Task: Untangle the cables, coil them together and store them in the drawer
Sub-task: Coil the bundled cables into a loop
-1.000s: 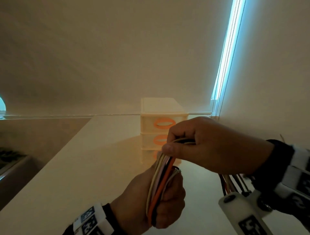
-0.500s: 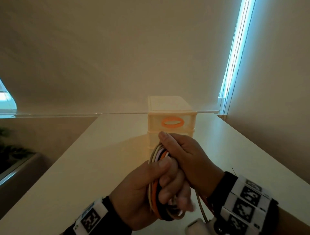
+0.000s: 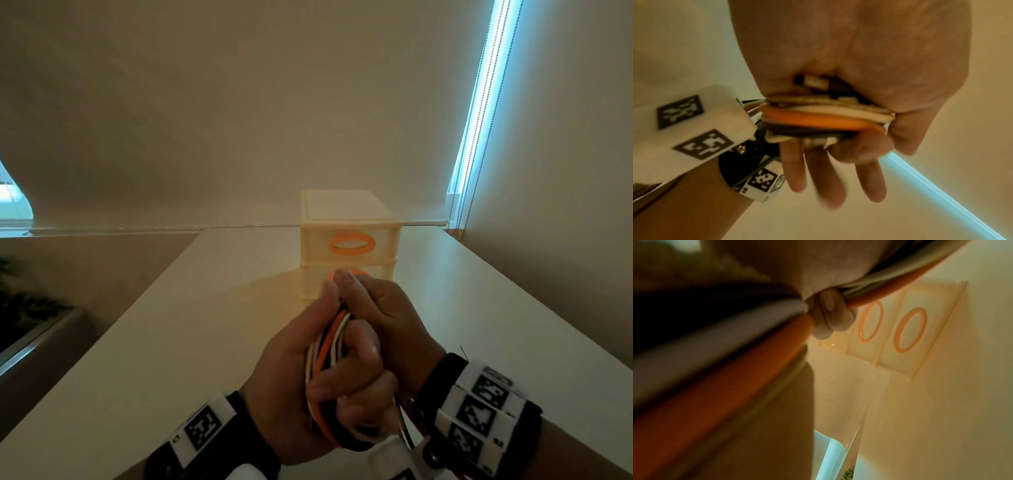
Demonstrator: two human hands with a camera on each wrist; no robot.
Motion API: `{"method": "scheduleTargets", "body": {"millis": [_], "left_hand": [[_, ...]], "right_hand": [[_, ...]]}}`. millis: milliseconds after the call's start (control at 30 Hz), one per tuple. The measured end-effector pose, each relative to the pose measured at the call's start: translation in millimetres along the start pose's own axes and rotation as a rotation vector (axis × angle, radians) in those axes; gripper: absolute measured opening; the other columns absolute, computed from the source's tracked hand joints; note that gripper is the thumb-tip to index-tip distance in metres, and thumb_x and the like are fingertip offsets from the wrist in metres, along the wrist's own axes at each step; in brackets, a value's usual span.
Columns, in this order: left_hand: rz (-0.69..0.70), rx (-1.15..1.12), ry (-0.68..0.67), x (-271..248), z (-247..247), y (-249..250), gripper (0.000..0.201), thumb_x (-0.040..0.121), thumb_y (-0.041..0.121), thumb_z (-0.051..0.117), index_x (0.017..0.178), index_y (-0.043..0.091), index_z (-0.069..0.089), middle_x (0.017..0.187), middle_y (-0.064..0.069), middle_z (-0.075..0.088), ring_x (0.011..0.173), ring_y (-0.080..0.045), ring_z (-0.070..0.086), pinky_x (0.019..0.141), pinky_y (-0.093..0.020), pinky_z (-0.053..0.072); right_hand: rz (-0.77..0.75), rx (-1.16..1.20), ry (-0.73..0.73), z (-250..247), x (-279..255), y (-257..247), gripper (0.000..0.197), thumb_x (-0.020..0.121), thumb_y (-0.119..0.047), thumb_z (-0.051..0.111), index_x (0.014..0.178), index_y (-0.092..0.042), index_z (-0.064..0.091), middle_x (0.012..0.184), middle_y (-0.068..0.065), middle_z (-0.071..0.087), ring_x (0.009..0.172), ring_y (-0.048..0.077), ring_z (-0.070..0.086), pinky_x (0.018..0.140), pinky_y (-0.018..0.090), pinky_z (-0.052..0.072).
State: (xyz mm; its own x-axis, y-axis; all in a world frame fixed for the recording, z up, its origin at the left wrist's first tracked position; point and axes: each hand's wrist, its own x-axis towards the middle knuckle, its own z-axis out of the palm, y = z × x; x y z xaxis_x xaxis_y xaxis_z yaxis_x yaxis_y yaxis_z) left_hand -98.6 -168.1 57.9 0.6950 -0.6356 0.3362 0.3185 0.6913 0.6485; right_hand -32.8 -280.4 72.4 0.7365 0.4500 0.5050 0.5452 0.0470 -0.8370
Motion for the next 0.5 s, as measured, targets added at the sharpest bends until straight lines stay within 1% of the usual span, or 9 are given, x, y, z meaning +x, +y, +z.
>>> {"method": "scheduleTargets", "body": {"millis": [67,133,167,200,300,333,367,433,500], "left_hand": [[0.031,0.059,0.014,1.7,-2.8,-2.7,0.051,0.106,0.038,0.040,0.081,0.003,0.069,0.053,-0.004,0.046,0.079,-0.027,0.060,0.092,-0.043,0.042],[0.038,0.117,-0.006,0.6,-4.9,-2.5,0.042,0.103,0.030,0.044,0.083,0.004,0.071,0.081,-0.011,0.066,0.091,-0.028,0.062,0.092,-0.039,0.045],[0.034,0.136,-0.013,-0.4,-5.3,-1.3,0.041,0.102,0.029,0.046,0.083,0.003,0.072,0.095,-0.016,0.068,0.094,-0.029,0.064,0.090,-0.039,0.046],[0.029,0.164,-0.008,-1.3,-5.1,0.4,0.043,0.101,0.032,0.048,0.082,0.003,0.073,0.102,-0.019,0.067,0.094,-0.032,0.063,0.090,-0.040,0.046],[-0.019,0.245,0.000,-0.3,-6.2,2.5,0.069,0.096,0.061,0.052,0.074,0.000,0.076,0.086,-0.018,0.069,0.092,-0.043,0.054,0.098,-0.053,0.031],[-0.043,0.251,-0.006,1.3,-5.9,3.2,0.077,0.092,0.070,0.052,0.074,-0.001,0.075,0.080,-0.017,0.070,0.088,-0.042,0.057,0.099,-0.055,0.030],[-0.065,0.256,-0.015,2.8,-5.2,4.6,0.080,0.090,0.074,0.051,0.075,-0.001,0.075,0.077,-0.016,0.071,0.082,-0.037,0.063,0.099,-0.051,0.036],[-0.072,0.249,-0.049,4.0,-2.6,6.4,0.073,0.097,0.065,0.047,0.083,-0.001,0.075,0.083,-0.013,0.074,0.081,-0.024,0.071,0.089,-0.038,0.050],[-0.046,0.219,-0.038,4.9,-0.9,6.4,0.056,0.103,0.045,0.047,0.087,-0.001,0.074,0.088,-0.013,0.075,0.089,-0.027,0.070,0.086,-0.032,0.053]], "right_hand": [[-0.037,-0.010,-0.055,-4.7,2.4,-4.0,0.046,0.104,-0.038,0.048,0.060,-0.025,0.053,0.054,-0.009,0.050,0.053,0.007,0.048,0.054,0.027,0.040],[-0.084,-0.024,-0.119,-9.4,5.2,-8.3,0.044,0.104,-0.035,0.049,0.060,-0.027,0.052,0.055,-0.009,0.051,0.052,0.003,0.047,0.053,0.020,0.041],[-0.110,-0.036,-0.149,-11.0,6.1,-10.9,0.042,0.102,-0.037,0.048,0.062,-0.025,0.052,0.056,-0.008,0.051,0.053,0.003,0.047,0.054,0.019,0.041],[-0.129,-0.047,-0.173,-12.4,6.4,-13.5,0.040,0.099,-0.039,0.047,0.063,-0.023,0.054,0.058,-0.006,0.052,0.054,0.004,0.049,0.054,0.019,0.042],[-0.181,-0.091,-0.190,-17.4,4.4,-20.8,0.038,0.097,-0.039,0.045,0.063,-0.027,0.058,0.058,-0.004,0.055,0.055,0.002,0.052,0.056,0.017,0.042],[-0.211,-0.124,-0.190,-18.8,3.6,-22.6,0.038,0.098,-0.037,0.045,0.064,-0.025,0.058,0.058,-0.003,0.055,0.054,0.002,0.052,0.056,0.017,0.042],[-0.243,-0.162,-0.195,-19.9,3.3,-23.7,0.038,0.099,-0.034,0.045,0.064,-0.024,0.057,0.057,-0.005,0.053,0.053,0.002,0.051,0.055,0.016,0.041],[-0.272,-0.212,-0.205,-20.3,4.2,-26.0,0.037,0.099,-0.032,0.045,0.062,-0.030,0.050,0.055,-0.011,0.048,0.050,0.002,0.046,0.053,0.015,0.039],[-0.246,-0.213,-0.215,-21.7,6.3,-27.5,0.040,0.100,-0.035,0.047,0.060,-0.029,0.047,0.054,-0.012,0.047,0.049,0.002,0.044,0.052,0.017,0.038]]}}
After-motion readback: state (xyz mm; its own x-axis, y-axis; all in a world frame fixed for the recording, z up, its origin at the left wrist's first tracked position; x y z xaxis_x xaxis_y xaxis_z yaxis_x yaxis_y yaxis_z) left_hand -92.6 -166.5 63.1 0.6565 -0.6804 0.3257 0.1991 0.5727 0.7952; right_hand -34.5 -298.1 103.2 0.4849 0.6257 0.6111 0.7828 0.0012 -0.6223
